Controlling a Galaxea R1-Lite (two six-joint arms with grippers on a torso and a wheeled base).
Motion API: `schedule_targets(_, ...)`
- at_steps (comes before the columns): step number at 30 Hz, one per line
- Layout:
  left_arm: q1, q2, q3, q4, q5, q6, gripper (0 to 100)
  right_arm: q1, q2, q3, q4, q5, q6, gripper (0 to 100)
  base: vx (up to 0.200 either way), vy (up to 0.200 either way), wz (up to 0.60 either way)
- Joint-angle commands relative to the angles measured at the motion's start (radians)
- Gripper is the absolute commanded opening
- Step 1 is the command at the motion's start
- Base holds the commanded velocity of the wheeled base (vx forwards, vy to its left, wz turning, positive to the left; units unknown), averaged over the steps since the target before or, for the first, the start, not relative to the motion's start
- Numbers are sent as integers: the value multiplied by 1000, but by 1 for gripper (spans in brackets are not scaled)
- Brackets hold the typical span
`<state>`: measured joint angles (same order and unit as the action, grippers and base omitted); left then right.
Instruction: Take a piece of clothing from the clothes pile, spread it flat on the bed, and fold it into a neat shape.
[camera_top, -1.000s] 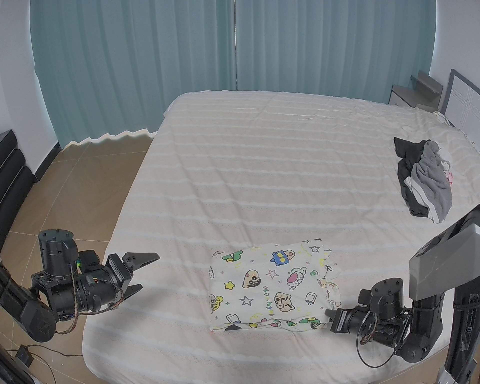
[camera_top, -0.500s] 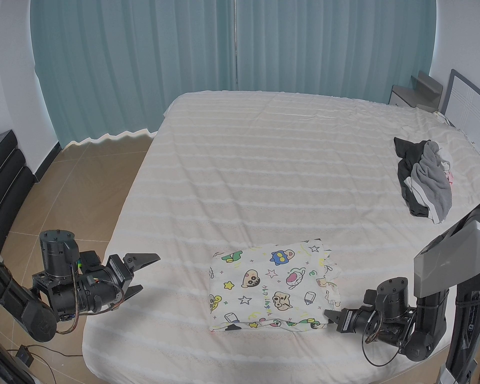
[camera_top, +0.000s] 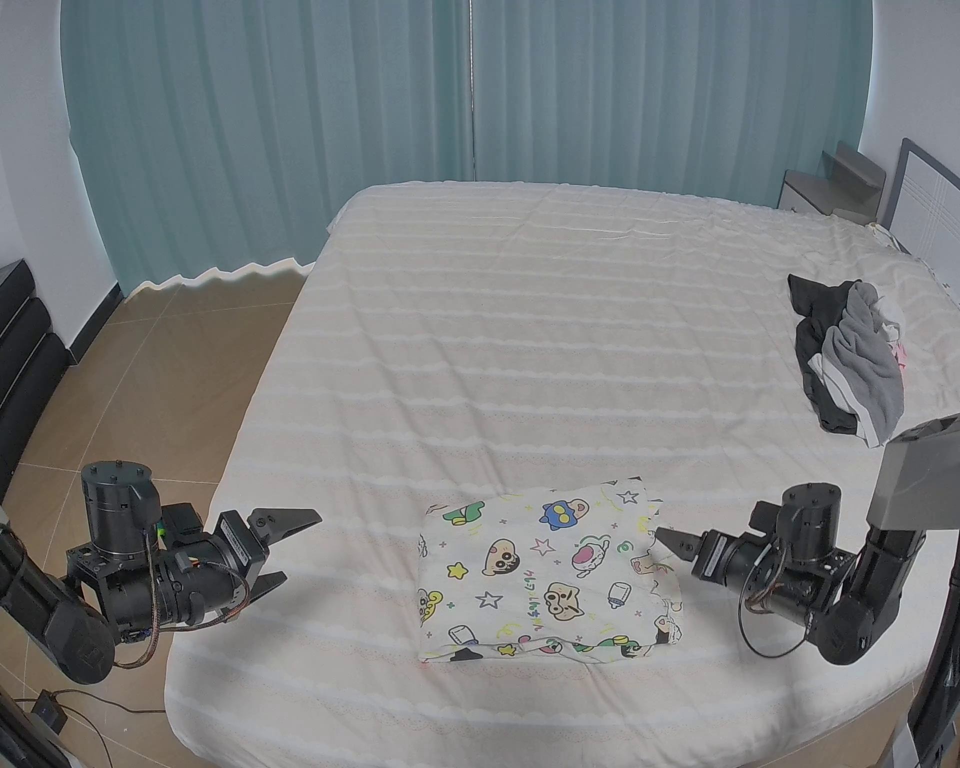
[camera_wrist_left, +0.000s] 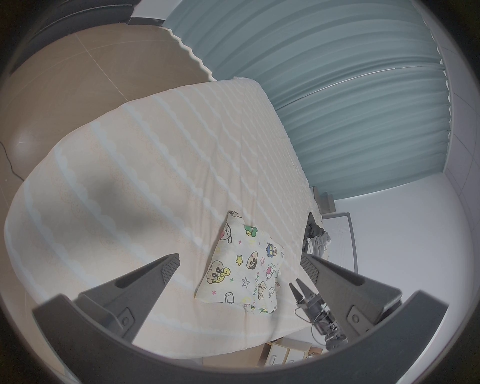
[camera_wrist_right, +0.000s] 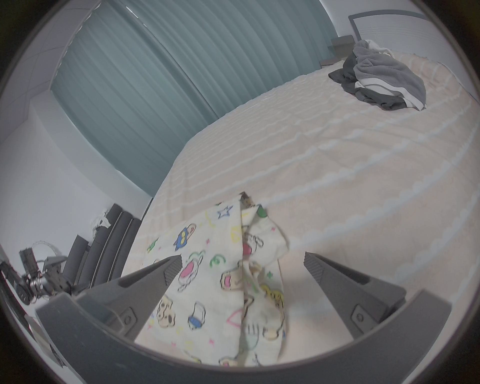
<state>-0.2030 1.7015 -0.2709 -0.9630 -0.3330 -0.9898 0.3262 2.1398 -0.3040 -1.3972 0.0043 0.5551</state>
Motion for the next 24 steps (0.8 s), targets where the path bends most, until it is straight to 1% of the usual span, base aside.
schedule_targets(1, -1, 17, 1, -2, 0, -1, 100, -35, -49, -233, 192, 11, 6, 100, 0, 0, 0)
schedule_targets(3, -1, 29, -1, -8, -1, -1, 100, -32, -43, -322, 265, 13, 14, 100, 0, 0, 0)
schedule_targets(5, -1, 35, 1, -19, 0, -1, 100, -24, -24, -395, 328, 13, 42, 100, 0, 0, 0)
schedule_targets(7, -1, 35, 2, -20, 0, -1, 100, -12, -8, -454, 371, 16, 63, 100, 0, 0, 0)
schedule_targets(8, -1, 35, 2, -20, 0, -1, 100, -12, -8, -454, 371, 16, 63, 100, 0, 0, 0)
schedule_targets(9, -1, 38, 2, -20, 0, -3, 100, -9, 25, -507, 408, 23, 65, 100, 0, 0, 0)
schedule_targets(10, -1, 38, 2, -20, 0, -3, 100, -9, 25, -507, 408, 23, 65, 100, 0, 0, 0)
schedule_targets(12, -3, 40, 2, -20, 0, -3, 100, -7, 66, -569, 438, 37, 66, 100, 0, 0, 0)
schedule_targets(15, -3, 41, 2, -20, 0, -3, 100, 2, 88, -583, 457, 49, 66, 100, 0, 0, 0)
schedule_targets(16, -3, 41, 2, -20, 0, -3, 100, 17, 109, -587, 469, 62, 66, 100, 0, 0, 0)
schedule_targets(24, -3, 46, 2, -20, 0, -3, 100, 51, 160, -589, 466, 63, 63, 100, 0, 0, 0)
